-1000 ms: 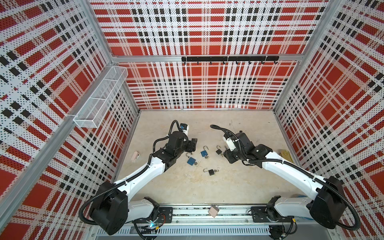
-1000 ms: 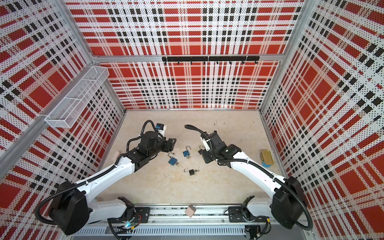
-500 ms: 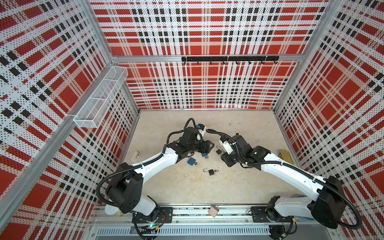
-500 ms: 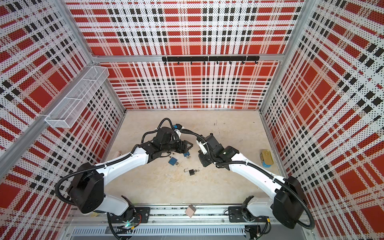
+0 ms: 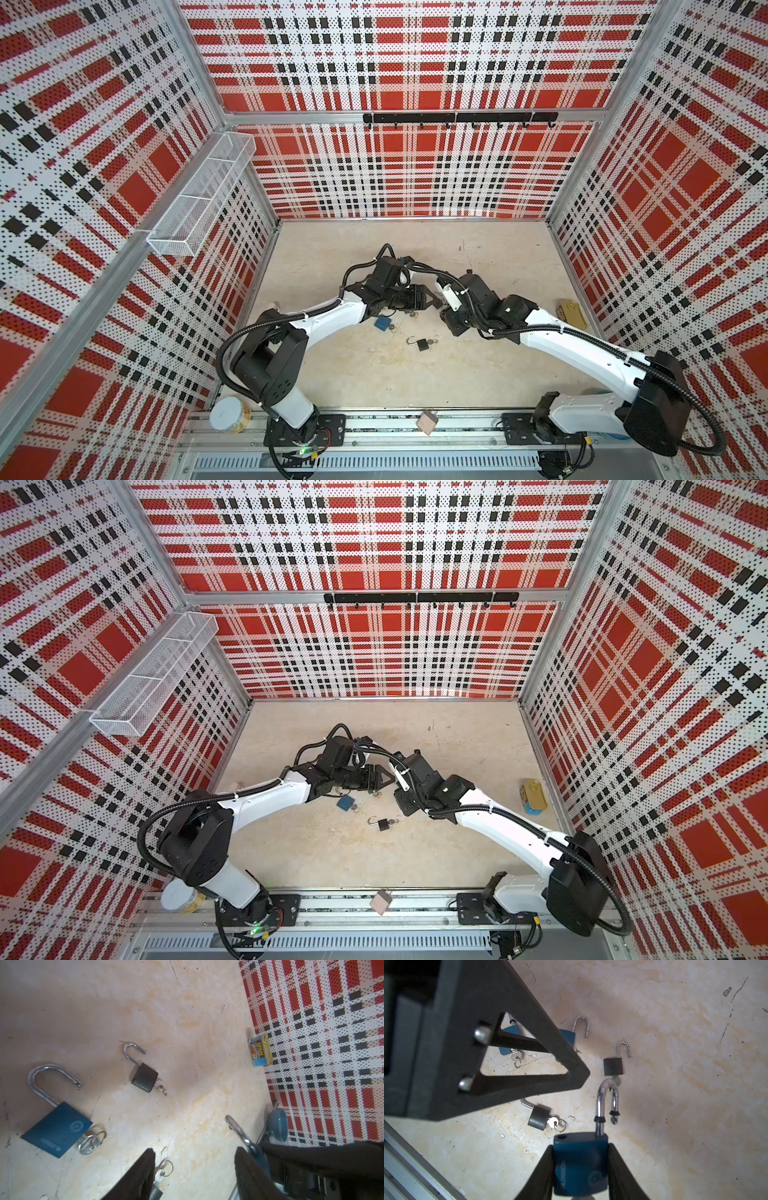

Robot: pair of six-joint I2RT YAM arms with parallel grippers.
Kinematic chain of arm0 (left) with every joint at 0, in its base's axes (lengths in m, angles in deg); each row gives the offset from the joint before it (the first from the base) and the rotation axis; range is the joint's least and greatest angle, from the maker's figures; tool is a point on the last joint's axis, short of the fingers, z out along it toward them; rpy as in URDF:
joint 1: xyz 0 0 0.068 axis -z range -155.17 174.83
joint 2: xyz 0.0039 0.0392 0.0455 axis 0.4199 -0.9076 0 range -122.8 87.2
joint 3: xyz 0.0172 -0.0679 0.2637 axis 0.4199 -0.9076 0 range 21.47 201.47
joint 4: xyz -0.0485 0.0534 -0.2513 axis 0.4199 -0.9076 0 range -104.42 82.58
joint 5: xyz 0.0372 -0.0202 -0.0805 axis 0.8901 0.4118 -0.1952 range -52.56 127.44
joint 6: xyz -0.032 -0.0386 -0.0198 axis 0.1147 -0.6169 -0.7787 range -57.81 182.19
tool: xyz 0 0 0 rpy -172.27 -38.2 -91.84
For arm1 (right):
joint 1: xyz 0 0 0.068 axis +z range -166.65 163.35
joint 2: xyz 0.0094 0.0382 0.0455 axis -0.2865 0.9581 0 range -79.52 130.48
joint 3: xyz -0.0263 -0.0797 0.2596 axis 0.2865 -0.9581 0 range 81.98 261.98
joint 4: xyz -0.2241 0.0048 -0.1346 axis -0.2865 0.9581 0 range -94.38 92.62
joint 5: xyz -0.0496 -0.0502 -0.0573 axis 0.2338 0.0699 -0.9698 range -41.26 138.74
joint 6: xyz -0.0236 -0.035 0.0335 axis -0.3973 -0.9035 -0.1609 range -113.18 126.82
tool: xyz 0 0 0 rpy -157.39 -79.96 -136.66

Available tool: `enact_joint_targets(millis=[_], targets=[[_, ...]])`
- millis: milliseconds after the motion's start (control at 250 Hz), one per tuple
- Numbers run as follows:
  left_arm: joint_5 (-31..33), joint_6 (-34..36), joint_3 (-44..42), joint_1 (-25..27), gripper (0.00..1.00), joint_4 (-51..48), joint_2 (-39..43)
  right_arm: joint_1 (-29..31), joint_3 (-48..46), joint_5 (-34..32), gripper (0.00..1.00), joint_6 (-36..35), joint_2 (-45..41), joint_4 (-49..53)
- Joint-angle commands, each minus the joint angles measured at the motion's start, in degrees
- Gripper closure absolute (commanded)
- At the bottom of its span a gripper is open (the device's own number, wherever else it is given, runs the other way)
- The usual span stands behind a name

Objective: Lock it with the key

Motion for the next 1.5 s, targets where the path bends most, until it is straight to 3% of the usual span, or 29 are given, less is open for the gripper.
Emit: enact_joint_targets(millis=[0, 992, 1497], targets=[[-3.2, -3.9, 1.8, -0.3, 0.37, 3.9, -1.1, 0.9, 1.2, -2.0, 0.69, -1.0, 0.8, -2.9], [-8.6, -10.3, 3.8, 2.3, 0.47, 11.2, -6.9, 2.3, 1.9, -3.6, 0.7, -0.6, 2.6, -3.7], [-9.5, -10.4, 4.3, 2.8, 0.6, 11.4, -7.8, 2.4, 1.4, -3.8, 0.71, -0.4, 1.8, -4.0]])
